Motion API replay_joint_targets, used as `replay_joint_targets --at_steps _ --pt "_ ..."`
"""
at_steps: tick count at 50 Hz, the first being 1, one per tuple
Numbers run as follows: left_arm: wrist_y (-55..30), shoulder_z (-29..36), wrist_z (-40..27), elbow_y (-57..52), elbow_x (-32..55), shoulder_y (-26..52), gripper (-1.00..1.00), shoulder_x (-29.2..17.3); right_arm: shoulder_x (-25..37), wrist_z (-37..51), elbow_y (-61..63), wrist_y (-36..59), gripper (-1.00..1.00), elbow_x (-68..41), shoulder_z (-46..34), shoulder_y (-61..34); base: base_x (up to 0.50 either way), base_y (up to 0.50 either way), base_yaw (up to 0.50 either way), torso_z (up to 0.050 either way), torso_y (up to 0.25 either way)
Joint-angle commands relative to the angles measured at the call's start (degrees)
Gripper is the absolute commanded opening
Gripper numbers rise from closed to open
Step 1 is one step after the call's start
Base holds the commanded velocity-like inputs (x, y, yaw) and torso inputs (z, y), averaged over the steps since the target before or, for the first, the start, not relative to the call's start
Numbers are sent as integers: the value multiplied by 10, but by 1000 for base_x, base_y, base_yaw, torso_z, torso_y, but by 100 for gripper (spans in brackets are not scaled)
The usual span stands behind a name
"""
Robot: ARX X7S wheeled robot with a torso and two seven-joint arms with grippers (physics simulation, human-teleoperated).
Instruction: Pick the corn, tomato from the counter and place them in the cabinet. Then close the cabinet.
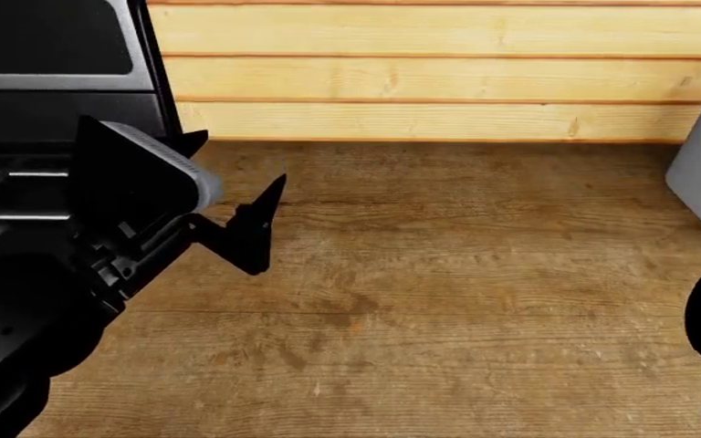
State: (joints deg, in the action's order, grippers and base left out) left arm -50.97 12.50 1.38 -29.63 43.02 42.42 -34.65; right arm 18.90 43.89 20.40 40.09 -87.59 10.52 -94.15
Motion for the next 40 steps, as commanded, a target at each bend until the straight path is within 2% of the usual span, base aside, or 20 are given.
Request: replay_joint_targets --at_steps 1,29,40 --pt "5 2 1 4 -1 -1 100 -1 -19 -22 -27 42 100 27 -97 -19 0 3 4 0 0" --pt "18 0 3 7 -1 -14 100 -6 3 -45 -46 104 100 134 -227 -46 3 2 3 0 -5" --pt "21 2 4 9 -1 -15 100 -6 27 -83 -61 136 100 217 -317 -64 4 2 3 0 -8"
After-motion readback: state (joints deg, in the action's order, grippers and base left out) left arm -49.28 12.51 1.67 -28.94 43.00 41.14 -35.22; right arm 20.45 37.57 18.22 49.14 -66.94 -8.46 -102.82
